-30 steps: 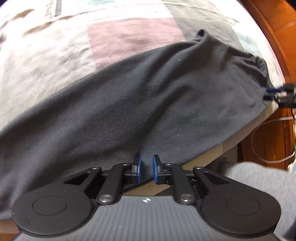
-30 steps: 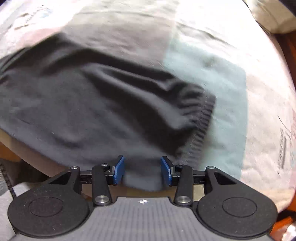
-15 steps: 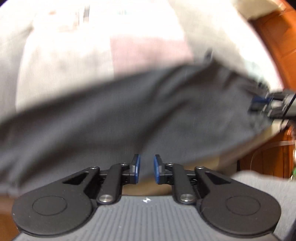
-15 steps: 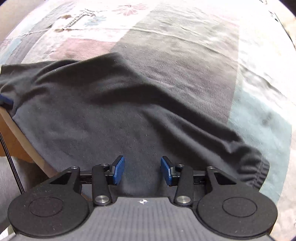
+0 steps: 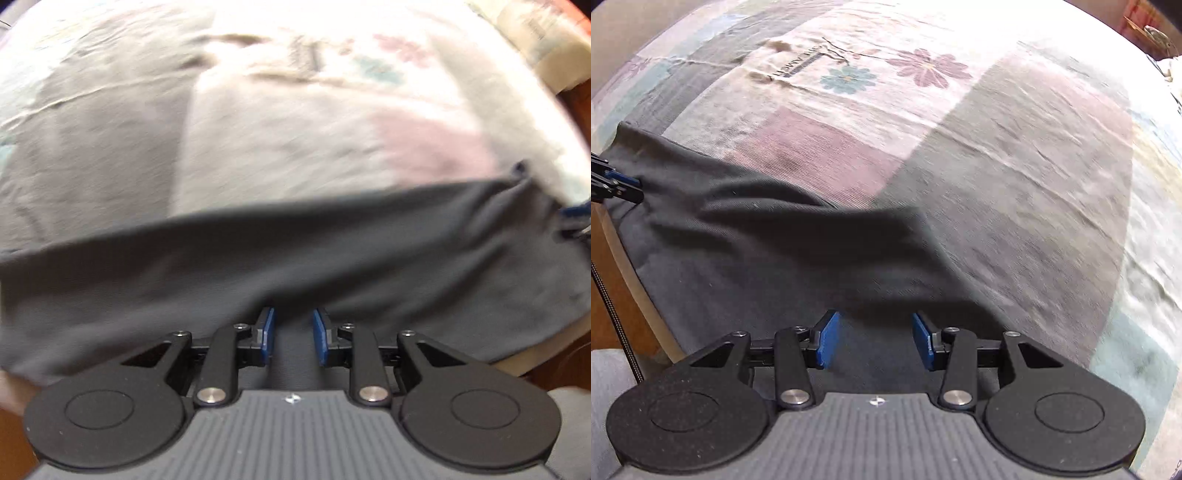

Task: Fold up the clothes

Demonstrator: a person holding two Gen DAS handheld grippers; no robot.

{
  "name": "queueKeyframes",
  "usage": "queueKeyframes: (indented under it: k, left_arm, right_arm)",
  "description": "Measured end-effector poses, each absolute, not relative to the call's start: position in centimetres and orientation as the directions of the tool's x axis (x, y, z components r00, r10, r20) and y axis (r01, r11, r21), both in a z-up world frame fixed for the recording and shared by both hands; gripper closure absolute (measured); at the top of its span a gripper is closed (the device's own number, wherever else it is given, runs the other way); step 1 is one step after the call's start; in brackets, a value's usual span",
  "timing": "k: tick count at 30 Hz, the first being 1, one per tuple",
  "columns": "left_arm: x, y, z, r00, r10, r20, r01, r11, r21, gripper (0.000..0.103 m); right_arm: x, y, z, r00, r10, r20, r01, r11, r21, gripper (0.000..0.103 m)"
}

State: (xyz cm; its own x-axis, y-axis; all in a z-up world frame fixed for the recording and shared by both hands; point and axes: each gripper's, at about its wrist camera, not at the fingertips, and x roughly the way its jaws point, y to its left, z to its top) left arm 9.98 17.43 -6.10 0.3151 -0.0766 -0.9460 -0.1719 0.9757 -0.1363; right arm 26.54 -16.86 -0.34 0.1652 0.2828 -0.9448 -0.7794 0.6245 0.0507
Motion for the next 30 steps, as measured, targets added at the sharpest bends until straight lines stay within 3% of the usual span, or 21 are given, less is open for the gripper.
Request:
queueKeyframes:
  k: [5,11,13,14,22,27,30]
  left_arm:
    - [7.3,21.7,-5.2,0.337,-0.023,-0.941,-0.330,0.933,-0.142,0.085]
    - [4.8,25.4,-4.7,0.422,-0.025,-0.906,-0.500,0.827,-0.256,0.069]
    - [3.8,26.5,-4.6,0.445,-0.023,-0.895,-0.544,0.787,-0.290,0.077]
    - [3.3,27.0,-4.6,0.456,-0.021,-0.890,-0.565,0.766,-0.308,0.075]
    - [-0.8,30.9,-5.2,0.530,-0.005,-0.848,-0.714,0.536,-0.450,0.068]
    - [-3.4,32.4,-7.4,0.548,-0.002,-0.836,-0.786,0.340,-0.516,0.067]
    - [-4.3,32.7,-7.8,0.544,0.008,-0.839,-0.793,0.331,-0.511,0.068]
  right_arm:
    - [26.5,-13.9,0.9,0.158,0.285,-0.945,-0.830,0.557,0.030,0.055]
    - [27.3,-7.1,2.5,0.158,0.322,-0.933,-0.888,0.460,0.009,0.055]
    - [27.3,-4.2,3.2,0.145,0.348,-0.926,-0.913,0.408,0.010,0.055]
    - [27.2,-2.7,3.5,0.128,0.364,-0.923,-0.927,0.375,0.020,0.055]
    - [25.7,11.4,3.2,-0.209,0.433,-0.877,-0.970,0.019,0.241,0.054]
    - [23.5,20.2,1.6,-0.399,0.372,-0.838,-0.917,-0.153,0.369,0.054]
    - [22.4,23.8,0.3,-0.423,0.335,-0.842,-0.905,-0.186,0.382,0.054]
